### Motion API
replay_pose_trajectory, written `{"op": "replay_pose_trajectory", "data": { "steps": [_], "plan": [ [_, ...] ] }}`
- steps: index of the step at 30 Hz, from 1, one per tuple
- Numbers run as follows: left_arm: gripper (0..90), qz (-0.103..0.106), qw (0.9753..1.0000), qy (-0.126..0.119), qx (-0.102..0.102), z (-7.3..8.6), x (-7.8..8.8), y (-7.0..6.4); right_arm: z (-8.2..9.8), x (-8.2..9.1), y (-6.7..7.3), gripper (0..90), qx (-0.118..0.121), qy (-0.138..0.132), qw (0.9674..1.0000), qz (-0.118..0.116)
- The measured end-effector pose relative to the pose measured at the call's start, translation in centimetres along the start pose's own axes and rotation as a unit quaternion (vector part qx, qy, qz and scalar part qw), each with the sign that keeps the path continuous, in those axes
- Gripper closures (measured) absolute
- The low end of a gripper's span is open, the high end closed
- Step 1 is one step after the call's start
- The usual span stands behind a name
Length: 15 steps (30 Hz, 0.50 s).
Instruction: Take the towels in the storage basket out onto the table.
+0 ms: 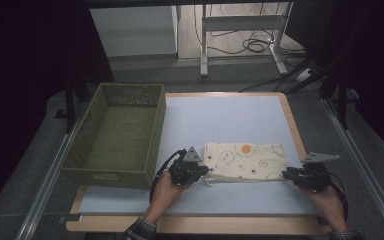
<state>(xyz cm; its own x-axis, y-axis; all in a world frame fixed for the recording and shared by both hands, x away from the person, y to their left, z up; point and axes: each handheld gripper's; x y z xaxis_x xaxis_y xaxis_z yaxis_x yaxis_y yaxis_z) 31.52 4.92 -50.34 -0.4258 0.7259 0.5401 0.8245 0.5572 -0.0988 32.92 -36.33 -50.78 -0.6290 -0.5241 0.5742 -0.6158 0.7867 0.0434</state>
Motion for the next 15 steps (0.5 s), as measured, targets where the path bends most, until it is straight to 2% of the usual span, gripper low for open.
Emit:
{"op": "replay_pose_trajectory", "data": {
  "steps": [2,4,6,8,11,15],
  "plan": [
    [82.9,-0.001,0.9999,0.015,0.004,0.7,-0.7,-0.3,0.1,0.0,-0.1,68.7,-0.004,0.000,1.0000,-0.001],
    [75.2,-0.018,0.9996,0.020,0.001,1.1,-1.2,0.0,0.1,0.0,-0.1,68.0,-0.006,0.000,1.0000,-0.002],
    [62.0,-0.025,0.9997,0.004,0.008,0.7,-0.9,0.5,-0.1,0.2,-0.1,66.6,-0.003,-0.005,1.0000,-0.001],
    [53.5,-0.032,0.9993,-0.011,0.013,0.0,-0.5,1.0,-0.4,0.4,-0.3,65.4,-0.003,-0.009,1.0000,0.003],
    [48.9,-0.049,0.9982,-0.027,0.020,-1.3,-0.5,2.1,-1.1,0.3,-0.7,63.9,-0.004,-0.015,0.9998,0.008],
    [47.2,-0.084,0.9953,-0.038,0.029,-2.7,-2.0,4.1,-2.2,-0.8,-1.8,64.1,-0.012,-0.025,0.9994,0.021]
  ]
}}
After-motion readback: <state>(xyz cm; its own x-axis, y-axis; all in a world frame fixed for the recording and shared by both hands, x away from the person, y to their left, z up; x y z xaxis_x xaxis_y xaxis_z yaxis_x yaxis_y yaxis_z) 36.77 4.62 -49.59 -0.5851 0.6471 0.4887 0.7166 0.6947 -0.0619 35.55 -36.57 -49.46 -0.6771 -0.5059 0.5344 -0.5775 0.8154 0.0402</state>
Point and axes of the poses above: each handheld gripper's, and its own axes: x roughly backward along the jaws, z roughly out of its underside, y roughly to its left, and after that the axes turned 11 degrees about -y, right-handed
